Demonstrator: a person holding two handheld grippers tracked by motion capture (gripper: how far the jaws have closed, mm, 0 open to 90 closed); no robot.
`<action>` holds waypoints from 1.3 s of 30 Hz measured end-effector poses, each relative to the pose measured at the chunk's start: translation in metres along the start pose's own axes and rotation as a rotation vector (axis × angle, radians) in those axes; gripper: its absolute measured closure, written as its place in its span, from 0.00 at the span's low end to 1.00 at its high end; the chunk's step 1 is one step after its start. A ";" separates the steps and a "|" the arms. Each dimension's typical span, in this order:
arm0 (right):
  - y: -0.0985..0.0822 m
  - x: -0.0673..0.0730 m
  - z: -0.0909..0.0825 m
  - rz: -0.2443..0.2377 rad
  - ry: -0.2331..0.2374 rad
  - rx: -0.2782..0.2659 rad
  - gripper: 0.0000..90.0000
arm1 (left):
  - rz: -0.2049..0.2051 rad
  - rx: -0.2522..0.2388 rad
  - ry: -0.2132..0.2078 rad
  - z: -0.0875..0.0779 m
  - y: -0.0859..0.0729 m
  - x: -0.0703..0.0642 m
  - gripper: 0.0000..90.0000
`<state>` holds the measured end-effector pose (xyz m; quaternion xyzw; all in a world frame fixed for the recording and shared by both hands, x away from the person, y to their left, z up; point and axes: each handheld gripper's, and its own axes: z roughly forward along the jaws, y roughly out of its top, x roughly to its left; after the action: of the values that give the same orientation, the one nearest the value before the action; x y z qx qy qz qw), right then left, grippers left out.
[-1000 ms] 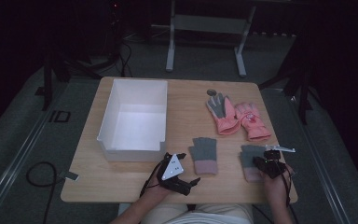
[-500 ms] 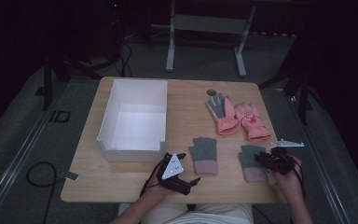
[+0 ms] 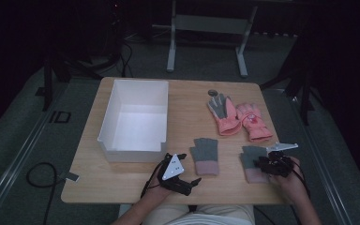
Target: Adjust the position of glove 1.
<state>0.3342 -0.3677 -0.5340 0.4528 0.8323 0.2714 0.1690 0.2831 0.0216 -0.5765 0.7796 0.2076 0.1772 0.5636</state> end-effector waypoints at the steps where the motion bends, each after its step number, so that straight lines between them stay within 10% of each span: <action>1: -0.001 0.001 0.003 -0.004 -0.006 0.009 0.70 | -0.001 -0.002 0.000 0.000 0.000 0.000 0.01; 11: 0.002 0.007 0.007 0.053 -0.048 0.044 0.93 | 0.002 -0.003 0.000 0.000 0.000 0.000 0.01; 22: 0.022 0.019 -0.016 0.111 -0.063 -0.027 0.94 | -0.002 -0.006 -0.005 -0.001 0.000 0.000 0.01; 39: 0.096 0.097 -0.002 0.076 0.061 -0.132 0.94 | -0.003 -0.019 -0.020 -0.002 -0.001 0.001 0.01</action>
<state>0.3447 -0.2445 -0.4777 0.4632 0.7997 0.3457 0.1627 0.2827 0.0243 -0.5767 0.7756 0.2016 0.1704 0.5734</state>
